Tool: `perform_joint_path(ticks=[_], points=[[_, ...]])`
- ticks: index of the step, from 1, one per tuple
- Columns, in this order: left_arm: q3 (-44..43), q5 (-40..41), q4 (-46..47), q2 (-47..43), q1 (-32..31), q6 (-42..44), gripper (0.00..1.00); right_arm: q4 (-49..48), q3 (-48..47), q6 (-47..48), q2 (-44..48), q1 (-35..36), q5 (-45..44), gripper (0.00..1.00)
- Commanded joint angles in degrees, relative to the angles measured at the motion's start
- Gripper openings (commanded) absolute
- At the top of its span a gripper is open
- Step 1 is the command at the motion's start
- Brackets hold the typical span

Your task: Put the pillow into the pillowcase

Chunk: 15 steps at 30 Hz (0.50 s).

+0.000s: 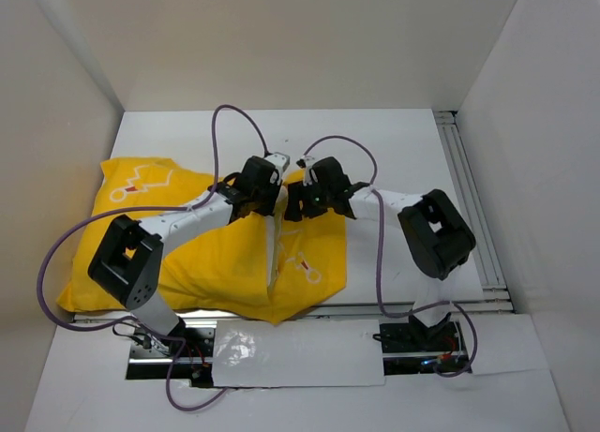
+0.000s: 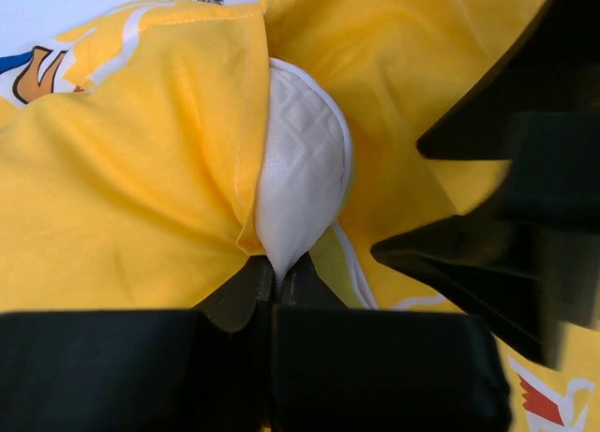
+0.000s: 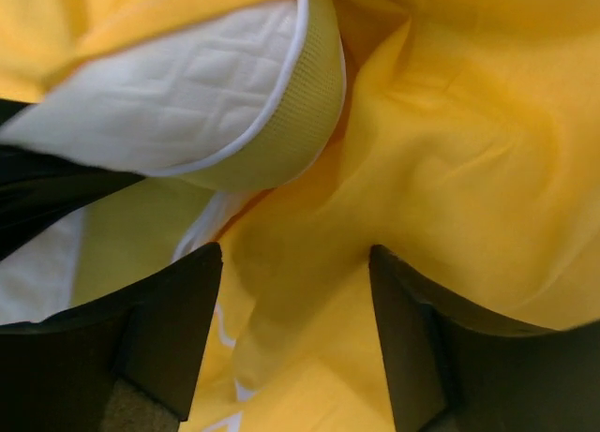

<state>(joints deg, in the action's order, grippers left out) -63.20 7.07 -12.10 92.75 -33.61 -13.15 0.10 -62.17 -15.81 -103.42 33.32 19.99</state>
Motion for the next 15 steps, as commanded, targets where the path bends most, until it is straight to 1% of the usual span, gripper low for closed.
perform_joint_path(ticks=[1, 2, 3, 4, 5, 6, 8, 9, 10, 11, 12, 13, 14, 15], points=[[0.18, -1.09, 0.58, -3.01, -0.50, -1.53, 0.00, -1.15, -3.74, -1.33, -3.01, 1.75, -2.23, 0.69], [0.18, -1.09, 0.58, -3.01, -0.50, -2.05, 0.00, -3.15, -3.75, -2.02, -4.24, 2.36, -2.93, 0.56], [0.18, -1.09, 0.58, -3.01, -0.50, -2.06, 0.00, -4.22, -3.75, -2.81, -4.25, 2.36, -2.33, 0.41], [0.18, -1.09, 0.58, -3.01, -0.50, -2.06, 0.00, -5.36, -4.35, -3.43, -4.86, 2.36, -2.32, 0.14], [0.18, -1.09, 0.58, -3.54, -0.50, -2.06, 0.00, -6.59, -4.36, -3.96, -3.99, 2.36, -2.32, 0.00], [0.18, -1.09, 0.58, -3.54, -0.50, -2.06, 0.00, -8.43, -4.36, -3.96, -3.12, 2.36, -3.11, 0.00], [0.18, -0.57, -0.12, -4.15, -0.50, -1.45, 0.00, -8.45, -3.75, -3.96, -0.57, 2.36, -10.20, 0.00], [0.18, -0.57, -0.12, -4.68, -0.50, -1.44, 0.00, -7.40, -3.75, -3.96, 2.40, 1.84, -16.93, 0.00], [0.88, 0.13, -0.12, -4.68, -0.50, -0.92, 0.00, -6.35, -3.05, -3.96, 4.00, 0.88, -20.91, 0.00], [0.88, 0.14, -0.12, -5.29, -0.50, -0.92, 0.00, -5.73, -3.04, -3.96, 7.67, -0.09, -27.39, 0.00], [1.84, 0.14, -0.12, -5.30, -0.50, -0.22, 0.00, -5.72, -1.91, -3.96, 9.70, -1.14, -27.46, 0.00], [3.16, -0.39, -0.12, -5.99, -0.50, 0.31, 0.00, -5.72, 0.10, -5.44, 11.81, -3.85, -31.46, 0.00], [3.87, -0.39, -0.12, -6.00, -0.50, 0.31, 0.00, -6.42, 1.08, -5.46, 15.75, -5.27, -32.37, 0.00], [5.18, -1.09, -0.12, -6.70, -0.50, 0.31, 0.00, -7.21, 1.70, -6.07, 17.44, -6.85, -32.90, 0.00]])
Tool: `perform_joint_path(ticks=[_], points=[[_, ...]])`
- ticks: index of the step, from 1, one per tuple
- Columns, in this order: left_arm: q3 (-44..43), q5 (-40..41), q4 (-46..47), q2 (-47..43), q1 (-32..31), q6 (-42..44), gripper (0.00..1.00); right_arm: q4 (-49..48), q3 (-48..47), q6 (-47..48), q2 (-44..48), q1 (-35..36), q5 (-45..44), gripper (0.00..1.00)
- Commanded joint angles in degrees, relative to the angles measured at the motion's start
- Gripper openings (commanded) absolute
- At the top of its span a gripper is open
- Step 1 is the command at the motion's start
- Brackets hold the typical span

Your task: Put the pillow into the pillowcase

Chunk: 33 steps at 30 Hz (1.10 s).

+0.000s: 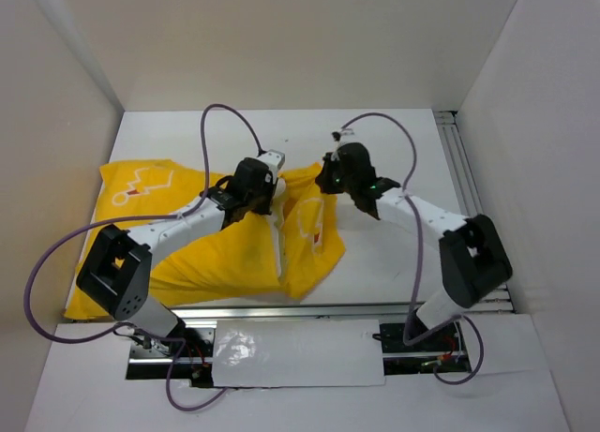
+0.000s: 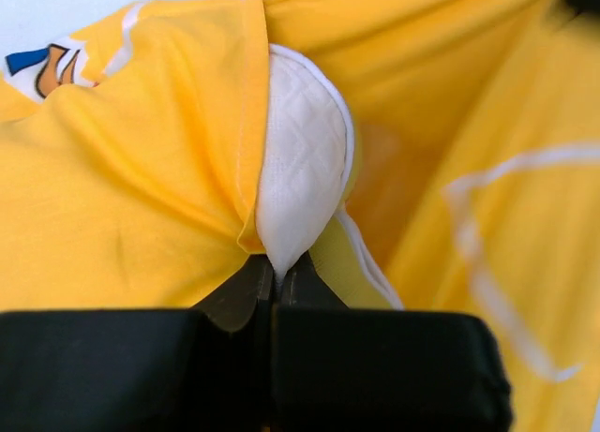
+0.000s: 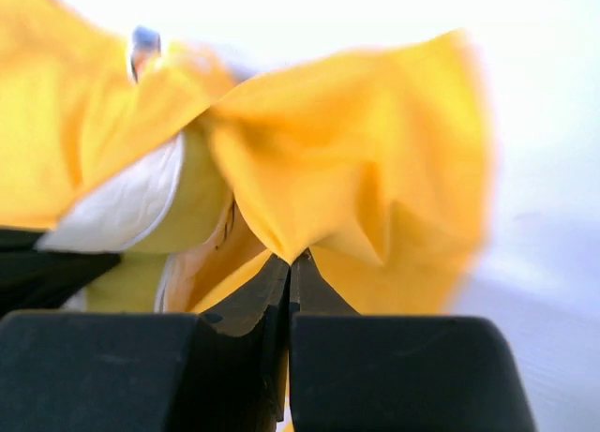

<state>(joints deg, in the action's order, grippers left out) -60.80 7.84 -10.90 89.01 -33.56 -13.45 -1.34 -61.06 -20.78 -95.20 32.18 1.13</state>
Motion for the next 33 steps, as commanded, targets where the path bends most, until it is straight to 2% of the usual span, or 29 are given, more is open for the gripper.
perform_joint_path(ticks=[1, 5, 8, 10, 13, 16, 19, 21, 23, 24, 25, 26, 27, 28, 30, 31, 32, 33], points=[[3.48, -1.86, -0.63, -2.97, -0.54, 1.14, 0.00, -6.30, 1.63, -1.11, 10.72, -8.34, -14.05, 0.00], [5.60, -3.09, -0.62, -2.97, -1.15, 2.55, 0.00, -9.55, 2.87, -1.11, 15.39, -14.42, -6.42, 0.00], [5.78, -3.62, -0.09, -1.49, -1.77, 2.55, 0.00, -13.68, 2.00, -1.72, 15.92, -17.59, 7.45, 0.00], [2.37, -4.75, -0.09, 0.97, -1.77, 2.55, 0.00, -15.17, 0.59, -1.72, 15.92, -17.07, 17.65, 0.00], [-4.30, -4.68, -1.40, 7.74, -4.49, 4.30, 0.00, -20.18, 1.29, -3.83, 16.45, -17.07, 21.10, 0.00], [-6.09, -5.19, -2.29, 11.78, -7.03, 7.20, 0.00, -22.29, -0.63, -3.83, 17.41, -18.29, 19.70, 0.00], [-6.09, -10.11, -0.79, 12.41, -8.36, 7.74, 0.00, -20.82, -6.16, -3.13, 15.23, -18.30, 21.89, 0.00], [-7.84, -10.65, 0.00, 12.41, -8.36, 4.50, 0.01, -20.80, -7.67, -3.74, 13.91, -18.30, 25.93, 0.00], [-11.52, -4.28, -1.31, 12.94, -8.36, 0.46, 0.19, -19.41, -6.98, -4.27, 13.11, -18.30, 27.79, 0.00], [-13.10, -1.88, -2.19, 12.94, -8.36, -0.69, 0.40, -17.66, -6.10, -4.27, 13.11, -18.30, 28.40, 0.00], [-16.78, 0.23, -3.16, 12.94, -8.36, -1.57, 0.52, -15.99, -6.09, -4.27, 13.11, -18.30, 27.80, 0.00], [-18.64, 4.86, -6.04, 12.94, -8.36, -3.66, 0.61, -14.14, -6.09, -3.49, 13.11, -18.30, 27.01, 0.00], [-20.31, 5.95, -7.29, 12.94, -8.36, -3.69, 0.63, -11.95, -6.09, -2.79, 13.11, -18.30, 25.96, 0.00], [-22.42, 7.36, -8.25, 12.24, -8.36, -3.69, 0.83, -6.62, -6.09, -2.17, 13.11, -18.30, 23.33, 0.10], [-23.84, 10.52, -10.45, 10.84, -8.36, -4.21, 0.86, -2.10, -6.09, -1.64, 12.49, -19.08, 21.03, 0.20], [-24.54, 11.23, -11.24, 9.18, -8.36, -4.91, 0.87, 0.18, -5.13, -1.12, 12.49, -19.61, 21.02, 0.36], [-24.55, 11.76, -12.21, 8.20, -8.36, -4.92, 0.98, 0.98, -3.91, -1.11, 12.49, -20.83, 21.72, 0.44], [-24.55, 11.76, -13.35, 7.06, -8.36, -5.70, 1.00, 1.78, -3.20, -1.11, 12.49, -21.37, 21.73, 0.49]])
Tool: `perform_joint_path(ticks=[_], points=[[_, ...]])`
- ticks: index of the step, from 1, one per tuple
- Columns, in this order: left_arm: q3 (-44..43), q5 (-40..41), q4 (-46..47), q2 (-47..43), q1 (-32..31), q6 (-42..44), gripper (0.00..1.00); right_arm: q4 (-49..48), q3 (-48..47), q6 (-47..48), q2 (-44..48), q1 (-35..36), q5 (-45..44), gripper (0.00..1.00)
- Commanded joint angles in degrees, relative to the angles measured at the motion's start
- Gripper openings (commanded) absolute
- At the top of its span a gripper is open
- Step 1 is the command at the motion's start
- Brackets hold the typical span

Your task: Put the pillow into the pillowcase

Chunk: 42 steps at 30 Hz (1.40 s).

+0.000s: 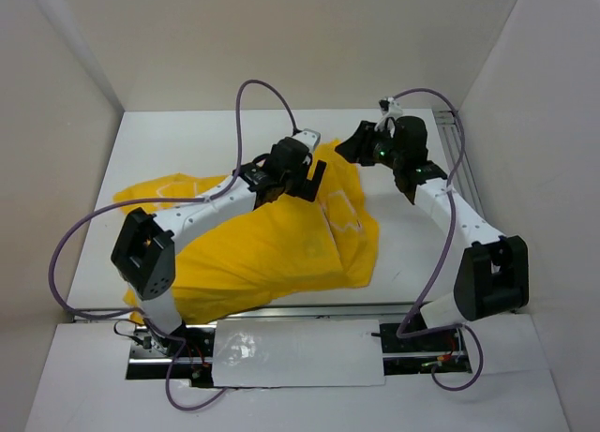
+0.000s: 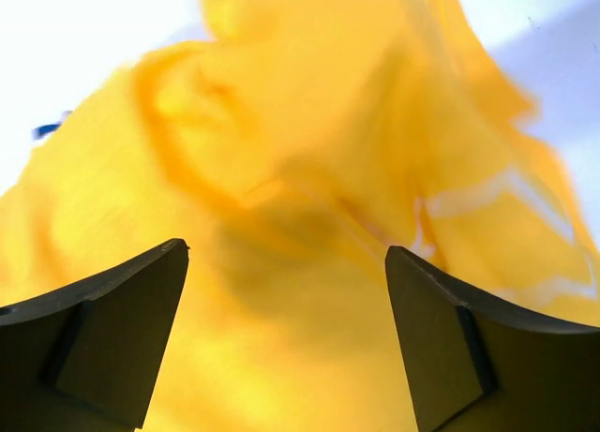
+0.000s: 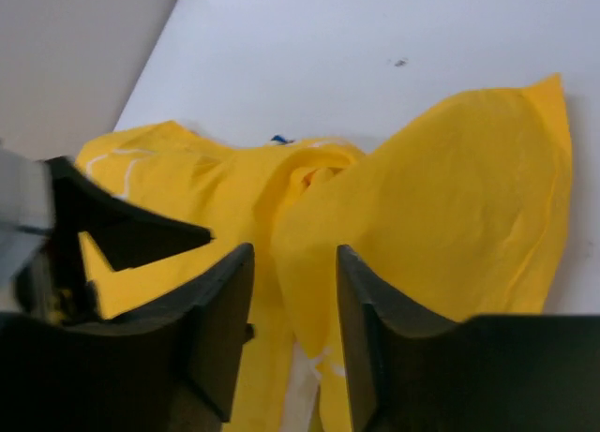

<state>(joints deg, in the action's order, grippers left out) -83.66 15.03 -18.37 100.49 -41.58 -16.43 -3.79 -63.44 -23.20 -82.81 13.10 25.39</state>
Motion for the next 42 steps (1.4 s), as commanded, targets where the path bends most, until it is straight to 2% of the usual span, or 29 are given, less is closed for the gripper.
perform_joint_path(ticks=[1, 2, 4, 8, 11, 14, 19, 22, 26, 29, 31, 32, 33, 37, 39, 42], points=[[-0.73, 4.57, -6.41, -5.47, -0.34, -2.73, 1.00, 4.75, -0.20, 1.32, 0.62, -2.81, -2.54, 0.54], [0.67, 4.57, -7.02, -7.83, -0.34, -4.30, 1.00, 6.59, 0.33, 1.32, 1.24, -3.43, -3.06, 0.62], [2.61, 2.47, -7.73, -10.12, -0.34, -4.84, 1.00, 9.40, 1.56, 2.45, 2.03, -3.44, -5.77, 0.68], [8.41, -2.36, -8.35, -15.49, -0.34, -8.09, 1.00, 14.76, 5.77, 4.65, 6.42, -0.98, -12.89, 0.68], [12.11, -7.28, -8.35, -16.73, -1.91, -9.33, 1.00, 15.39, 9.64, 6.15, 7.65, 1.74, -12.91, 0.68], [14.13, -8.78, -8.35, -16.03, -4.38, -10.64, 1.00, 15.39, 12.02, 7.82, 7.66, 5.08, -11.68, 0.68], [15.19, -9.84, -7.56, -12.43, -7.72, -13.63, 0.97, 10.05, 13.17, 8.96, 2.74, 9.04, -13.87, 0.68], [15.19, -9.23, -7.56, -9.97, -7.72, -14.34, 0.93, 4.43, 13.78, 8.96, -0.68, 10.80, -15.18, 0.68], [15.19, -7.91, -7.56, -9.26, -7.72, -14.86, 0.90, 2.66, 10.63, 8.96, -6.92, 12.91, -15.19, 0.67], [15.80, -6.59, -7.56, -9.26, -7.72, -15.56, 0.90, 0.46, 10.10, 8.96, -10.53, 13.53, -15.19, 0.58], [15.81, -5.89, -7.56, -9.26, -7.72, -15.57, 0.90, -0.33, 10.09, 8.35, -11.67, 13.53, -16.41, 0.23], [16.33, -5.28, -7.56, -8.47, -7.72, -15.57, 0.90, -0.95, 10.09, 8.35, -11.68, 13.53, -17.81, 0.01], [16.33, -5.27, -7.56, -8.47, -7.72, -15.57, 0.89, -0.95, 10.09, 7.65, -11.68, 13.53, -18.87, 0.00], [15.72, -3.95, -7.03, -3.20, -5.19, -16.62, 0.85, 0.35, 12.28, 6.41, -1.17, 13.53, -26.95, 0.00], [13.35, -2.37, -7.03, -0.83, -3.78, -17.68, 0.77, 3.60, 12.29, 6.41, 2.72, 13.01, -31.70, 0.00], [10.19, 0.71, -8.35, 3.30, -0.26, -19.87, 0.65, 10.11, 10.98, 7.03, 10.10, 10.73, -32.68, 0.00]])
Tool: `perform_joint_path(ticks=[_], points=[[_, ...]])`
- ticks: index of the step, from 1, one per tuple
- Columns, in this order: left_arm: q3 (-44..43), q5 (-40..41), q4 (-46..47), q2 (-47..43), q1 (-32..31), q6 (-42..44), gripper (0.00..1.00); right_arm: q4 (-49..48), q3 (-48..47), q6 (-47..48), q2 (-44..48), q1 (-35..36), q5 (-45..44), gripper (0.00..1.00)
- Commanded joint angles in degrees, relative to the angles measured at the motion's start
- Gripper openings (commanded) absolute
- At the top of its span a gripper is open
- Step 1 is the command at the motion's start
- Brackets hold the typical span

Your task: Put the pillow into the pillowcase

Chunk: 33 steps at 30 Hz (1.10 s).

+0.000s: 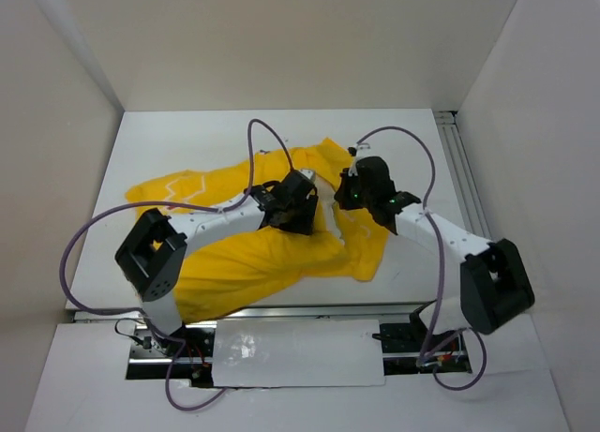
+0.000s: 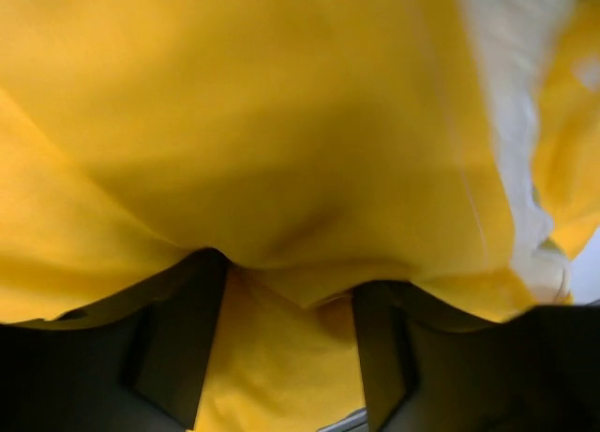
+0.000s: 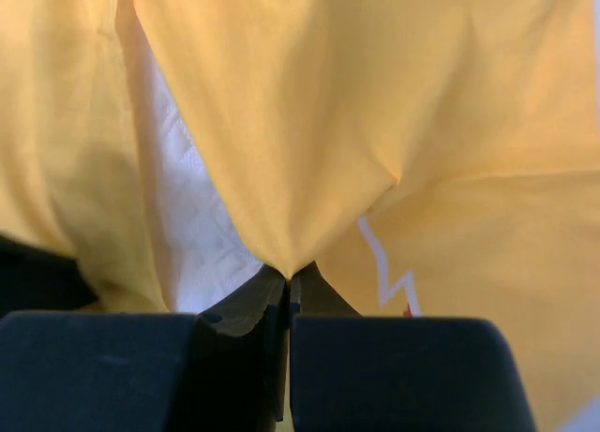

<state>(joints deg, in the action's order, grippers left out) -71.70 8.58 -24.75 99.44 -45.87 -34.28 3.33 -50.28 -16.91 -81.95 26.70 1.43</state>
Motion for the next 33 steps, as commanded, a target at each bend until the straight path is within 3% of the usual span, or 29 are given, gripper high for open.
perform_joint_path(ticks=[1, 5, 11, 13, 17, 18, 20, 24, 26, 27, 28, 29, 31, 33], points=[[-1.77, 7.15, -1.97, 5.06, 5.25, -2.89, 0.62, 4.21, -2.19, 0.73, 10.92, -3.49, -8.73, 0.00], [-3.79, 4.60, 0.14, 8.48, 13.59, -5.26, 0.48, 11.75, -4.38, 2.31, 17.52, -6.48, -3.66, 0.00], [-12.84, 3.99, -0.74, 17.45, 18.26, -5.27, 0.46, 17.32, -9.13, 3.55, 18.14, -9.12, -2.13, 0.00], [-16.70, 4.52, -2.05, 19.73, 18.27, -4.75, 0.45, 15.48, -9.13, 5.12, 18.67, -10.87, 4.25, 0.00], [-20.40, 3.11, -1.27, 20.44, 13.54, -3.60, 0.51, 9.86, -12.03, 5.66, 14.82, -11.93, 25.25, 0.00], [-21.45, 3.11, -1.26, 20.44, 12.83, -3.60, 0.57, 7.07, -12.03, 6.35, 13.93, -11.93, 32.25, 0.00], [-21.98, 0.66, -0.21, 20.44, 11.59, -2.98, 0.63, 3.28, -12.65, 5.30, 12.53, -11.93, 36.78, 0.00], [-17.45, -4.18, 2.33, 13.19, 10.36, -1.23, 0.69, -1.57, -12.13, 1.97, 8.83, -12.55, 29.11, 0.00], [-14.36, -5.41, 3.82, 8.25, 10.36, -0.61, 0.76, -0.27, -12.73, 2.13, 6.03, -13.08, 26.01, 0.05], [-11.39, -5.41, 3.83, 5.62, 10.36, -0.61, 0.81, 2.53, -12.74, 2.14, 5.32, -13.08, 22.51, 0.10], [-10.14, -3.15, 3.84, 0.28, 10.36, -0.61, 0.89, 4.12, -13.43, 3.01, 5.31, -13.08, 21.26, 0.23], [-8.99, -2.00, 3.84, -2.38, 10.36, -0.61, 0.97, 5.88, -13.96, 3.02, 4.70, -13.08, 19.77, 0.54], [-5.93, -1.02, 3.31, -7.39, 10.36, 0.53, 1.00, 10.19, -13.44, 3.54, 6.10, -13.08, 14.14, 0.85], [-3.98, -1.02, 4.00, -13.20, 10.36, 1.32, 1.00, 13.70, -12.31, 3.02, 9.59, -13.08, 9.58, 0.90]])
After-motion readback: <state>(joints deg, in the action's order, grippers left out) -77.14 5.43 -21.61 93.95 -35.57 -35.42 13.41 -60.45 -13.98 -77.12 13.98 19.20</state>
